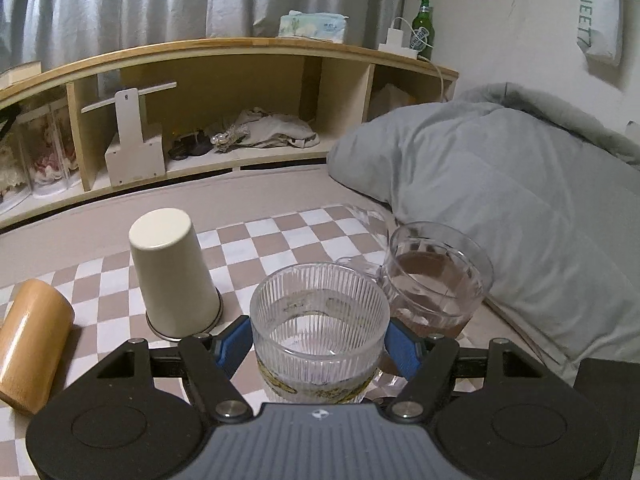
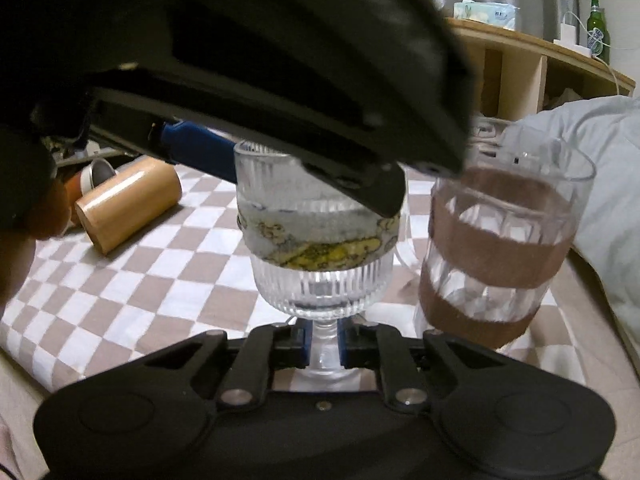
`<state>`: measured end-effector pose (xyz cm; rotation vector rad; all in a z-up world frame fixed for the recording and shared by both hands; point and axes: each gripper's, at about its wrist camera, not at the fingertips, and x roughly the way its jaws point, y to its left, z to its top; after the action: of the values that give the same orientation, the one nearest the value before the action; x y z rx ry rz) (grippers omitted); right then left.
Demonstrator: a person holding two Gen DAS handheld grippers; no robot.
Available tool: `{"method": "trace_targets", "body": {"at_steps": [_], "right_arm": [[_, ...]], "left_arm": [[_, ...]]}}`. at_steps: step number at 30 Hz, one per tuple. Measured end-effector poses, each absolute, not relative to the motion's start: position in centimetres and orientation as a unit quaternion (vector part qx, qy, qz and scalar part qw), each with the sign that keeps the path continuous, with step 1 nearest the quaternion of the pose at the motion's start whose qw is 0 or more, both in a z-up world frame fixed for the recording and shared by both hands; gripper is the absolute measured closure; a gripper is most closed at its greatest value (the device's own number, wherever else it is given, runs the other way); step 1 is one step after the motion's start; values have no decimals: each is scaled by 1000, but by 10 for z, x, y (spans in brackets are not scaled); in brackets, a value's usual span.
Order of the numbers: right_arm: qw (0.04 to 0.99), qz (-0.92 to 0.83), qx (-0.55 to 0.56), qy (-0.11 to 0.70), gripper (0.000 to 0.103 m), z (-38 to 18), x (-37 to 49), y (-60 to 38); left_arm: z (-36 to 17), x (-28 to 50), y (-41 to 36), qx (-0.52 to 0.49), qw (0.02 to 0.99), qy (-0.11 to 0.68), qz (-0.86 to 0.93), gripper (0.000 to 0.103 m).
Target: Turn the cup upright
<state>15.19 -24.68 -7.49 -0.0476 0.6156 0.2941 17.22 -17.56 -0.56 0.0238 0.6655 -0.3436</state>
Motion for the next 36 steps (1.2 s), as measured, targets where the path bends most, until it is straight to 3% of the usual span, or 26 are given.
{"method": "trace_targets", "body": {"at_steps": [6,8,10,16,26,30,36], "right_arm": [[938,143,13,316,88,-78,152,-253],[934,145,16,327,75,-76,150,-258],[934,141,17,329,53,-71,144,-262],[942,120,-4,314,35,-40,117,-264],[963,62,9,263,21,5,70,-272],[967,45,11,249,6,13,51,-271],[973,28,-2,228,2,18,23,-267]], "left_arm": [[1,168,-165,-16,921,339,-189,25],[8,163,-162,-17,925,331,-185,19],[13,159,-156,-23,928,323,-185,16],[25,139,-134,-47,934,303,-185,11],[34,90,-88,-45,947,267,-173,1],[33,72,-70,-36,953,251,-163,0],[25,47,-51,-18,961,233,-145,0]]}}
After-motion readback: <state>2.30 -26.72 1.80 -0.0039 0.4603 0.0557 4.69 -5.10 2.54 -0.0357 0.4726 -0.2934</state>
